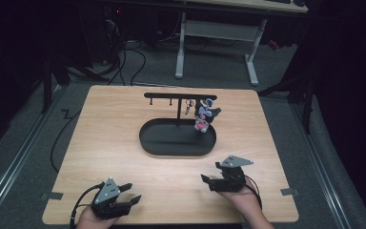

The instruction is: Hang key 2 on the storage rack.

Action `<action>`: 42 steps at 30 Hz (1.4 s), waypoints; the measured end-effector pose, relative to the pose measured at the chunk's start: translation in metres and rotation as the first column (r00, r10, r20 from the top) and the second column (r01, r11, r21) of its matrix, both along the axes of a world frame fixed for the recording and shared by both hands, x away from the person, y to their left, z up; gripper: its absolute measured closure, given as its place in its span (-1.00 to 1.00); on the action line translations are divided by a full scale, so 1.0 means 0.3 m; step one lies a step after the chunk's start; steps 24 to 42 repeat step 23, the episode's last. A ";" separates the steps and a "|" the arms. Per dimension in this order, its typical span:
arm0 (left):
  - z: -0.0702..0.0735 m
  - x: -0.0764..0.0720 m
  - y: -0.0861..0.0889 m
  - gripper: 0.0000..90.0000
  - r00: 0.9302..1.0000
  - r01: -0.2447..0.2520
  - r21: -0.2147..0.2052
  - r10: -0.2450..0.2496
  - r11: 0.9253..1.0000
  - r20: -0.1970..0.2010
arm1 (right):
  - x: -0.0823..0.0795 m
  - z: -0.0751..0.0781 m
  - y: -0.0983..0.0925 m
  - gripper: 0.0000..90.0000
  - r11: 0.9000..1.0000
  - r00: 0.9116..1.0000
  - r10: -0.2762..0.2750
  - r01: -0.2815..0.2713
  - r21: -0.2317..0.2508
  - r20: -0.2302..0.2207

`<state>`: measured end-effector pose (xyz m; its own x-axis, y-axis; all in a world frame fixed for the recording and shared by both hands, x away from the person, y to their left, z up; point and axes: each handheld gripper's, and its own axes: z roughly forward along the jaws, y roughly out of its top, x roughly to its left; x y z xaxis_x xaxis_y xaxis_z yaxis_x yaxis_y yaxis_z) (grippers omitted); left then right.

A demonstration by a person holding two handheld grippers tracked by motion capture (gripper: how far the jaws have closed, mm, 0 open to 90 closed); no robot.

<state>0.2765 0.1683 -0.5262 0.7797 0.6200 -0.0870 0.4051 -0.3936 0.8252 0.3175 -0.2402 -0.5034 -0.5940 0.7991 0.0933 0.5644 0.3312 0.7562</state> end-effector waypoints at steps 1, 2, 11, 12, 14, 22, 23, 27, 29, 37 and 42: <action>0.000 0.000 0.000 -0.03 1.000 0.001 -0.001 -0.001 1.000 0.001 | 0.000 0.000 0.000 -0.53 1.000 1.000 0.000 0.000 0.000 0.000; -0.001 0.000 0.001 -0.03 1.000 0.002 -0.002 -0.002 1.000 0.001 | -0.015 -0.020 -0.020 -0.53 1.000 1.000 -0.017 0.017 0.013 0.004; 0.004 0.004 0.019 -0.05 0.997 -0.073 -0.027 0.073 0.997 -0.006 | -0.139 -0.081 -0.140 -0.64 0.989 0.989 -0.138 0.135 0.057 0.061; 0.005 0.003 0.020 -0.05 0.997 -0.078 -0.025 0.077 0.997 -0.004 | -0.149 -0.080 -0.152 -0.67 0.988 0.988 -0.139 0.135 0.074 0.060; 0.005 0.002 0.019 -0.05 0.997 -0.082 -0.017 0.082 0.997 0.000 | -0.153 -0.078 -0.155 -0.66 0.987 0.988 -0.136 0.130 0.091 0.071; 0.002 0.000 0.025 -0.06 0.997 -0.077 -0.014 0.077 0.997 0.005 | -0.138 -0.065 -0.136 -0.66 0.988 0.987 -0.130 0.121 0.098 0.091; 0.001 0.001 0.030 -0.06 0.997 -0.078 -0.014 0.078 0.997 0.004 | -0.135 -0.064 -0.135 -0.66 0.988 0.987 -0.130 0.121 0.096 0.096; 0.001 0.001 0.030 -0.06 0.997 -0.078 -0.014 0.078 0.997 0.004 | -0.135 -0.064 -0.135 -0.66 0.988 0.987 -0.130 0.121 0.096 0.096; 0.001 0.001 0.030 -0.06 0.997 -0.078 -0.014 0.078 0.997 0.004 | -0.135 -0.064 -0.135 -0.66 0.988 0.987 -0.130 0.121 0.096 0.096; 0.001 0.001 0.030 -0.06 0.997 -0.078 -0.014 0.078 0.997 0.004 | -0.135 -0.064 -0.135 -0.66 0.988 0.987 -0.130 0.121 0.096 0.096; 0.001 0.001 0.030 -0.06 0.997 -0.078 -0.014 0.078 0.997 0.004 | -0.135 -0.064 -0.135 -0.66 0.988 0.987 -0.130 0.121 0.096 0.096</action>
